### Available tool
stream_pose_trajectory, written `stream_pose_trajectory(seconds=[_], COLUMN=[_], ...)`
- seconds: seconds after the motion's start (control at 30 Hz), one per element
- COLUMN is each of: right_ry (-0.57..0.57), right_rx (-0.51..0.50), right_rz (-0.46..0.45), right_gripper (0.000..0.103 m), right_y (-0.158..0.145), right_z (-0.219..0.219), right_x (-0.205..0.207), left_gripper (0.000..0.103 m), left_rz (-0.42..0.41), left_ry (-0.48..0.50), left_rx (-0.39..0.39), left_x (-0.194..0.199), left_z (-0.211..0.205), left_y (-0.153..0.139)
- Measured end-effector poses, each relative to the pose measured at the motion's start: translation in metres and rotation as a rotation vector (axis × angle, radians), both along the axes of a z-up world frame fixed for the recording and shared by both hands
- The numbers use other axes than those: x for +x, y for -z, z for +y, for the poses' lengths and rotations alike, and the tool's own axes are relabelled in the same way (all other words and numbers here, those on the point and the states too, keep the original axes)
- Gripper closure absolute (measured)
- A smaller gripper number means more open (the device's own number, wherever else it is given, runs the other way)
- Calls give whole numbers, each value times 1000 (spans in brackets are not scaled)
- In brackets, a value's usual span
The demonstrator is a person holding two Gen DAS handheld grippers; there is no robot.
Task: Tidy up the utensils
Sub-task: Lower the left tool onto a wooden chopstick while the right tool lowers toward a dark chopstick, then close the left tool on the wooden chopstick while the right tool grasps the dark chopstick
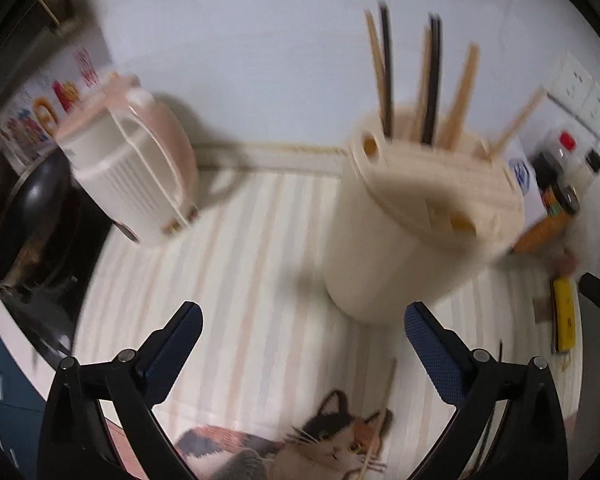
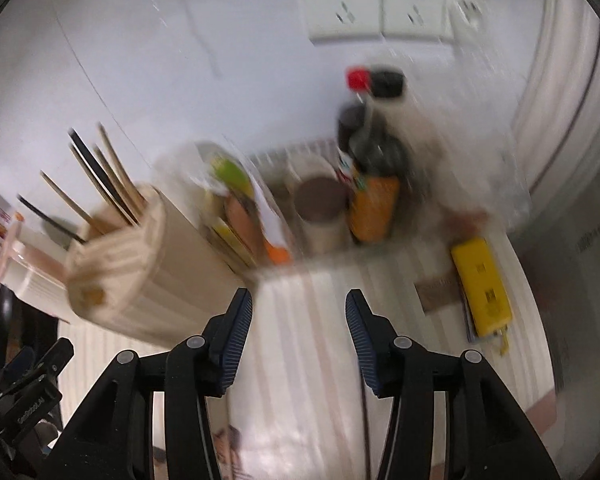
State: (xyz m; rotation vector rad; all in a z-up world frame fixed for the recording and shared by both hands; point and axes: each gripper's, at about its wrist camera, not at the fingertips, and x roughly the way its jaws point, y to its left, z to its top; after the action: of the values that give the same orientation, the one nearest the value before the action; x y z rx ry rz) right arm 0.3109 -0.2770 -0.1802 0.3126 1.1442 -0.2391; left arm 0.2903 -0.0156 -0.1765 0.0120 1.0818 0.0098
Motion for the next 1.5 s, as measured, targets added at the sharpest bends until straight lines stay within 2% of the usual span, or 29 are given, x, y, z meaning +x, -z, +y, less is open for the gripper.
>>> stream_pose_trajectory(seconds=[0.3, 0.7, 0.87, 1.0, 1.07, 1.1, 1.17, 1.2, 1.23, 1.27, 1.33, 1.4, 1.43, 1.47, 1.5], right_ry=[22, -6, 9, 11, 10, 9, 5, 4, 1, -2, -7, -1, -9, -20, -26], right_rx=[9, 42, 50, 53, 56, 58, 63, 65, 64, 59, 56, 41, 33, 29, 28], right_rz=[136, 399, 456, 481, 491, 494, 500, 504, 510, 516, 519, 506, 491, 487, 489], right_gripper=[52, 52, 51, 48, 48, 48, 48, 48, 48, 48, 48, 53, 65, 82, 89], right_y=[46, 125, 148, 160, 165, 169, 174, 176, 179, 182, 188, 190, 189, 191, 190], right_z=[-16, -25, -31, -34, -34, -34, -33, -33, -32, -30, -27, -23, -20, -15, -8], right_x=[-37, -80, -94, -100, -104, -105, -107, -107, -108, -109, -107, -109, -110, -105, -104], left_gripper=[0, 1, 23, 28, 43, 46, 63, 66, 74, 87, 96, 97, 97, 98, 98], left_rz=[57, 224, 305, 346, 361, 369, 371, 370, 373, 373, 373, 373, 374, 378, 382], left_ry=[88, 188, 231, 241, 247, 249, 246, 244, 243, 240, 234, 219, 209, 196, 186], left_rx=[61, 126, 130, 121, 120, 118, 96, 86, 70, 68, 83, 82, 79, 71, 63], left_x=[-28, -51, -59, -61, -62, -62, -62, -61, -60, -59, -57, -54, -54, -52, -52], left_z=[-27, -62, -72, -75, -77, -77, -75, -74, -74, -73, -71, -64, -60, -54, -49], left_y=[40, 108, 135, 150, 156, 158, 162, 162, 162, 162, 162, 162, 162, 163, 164])
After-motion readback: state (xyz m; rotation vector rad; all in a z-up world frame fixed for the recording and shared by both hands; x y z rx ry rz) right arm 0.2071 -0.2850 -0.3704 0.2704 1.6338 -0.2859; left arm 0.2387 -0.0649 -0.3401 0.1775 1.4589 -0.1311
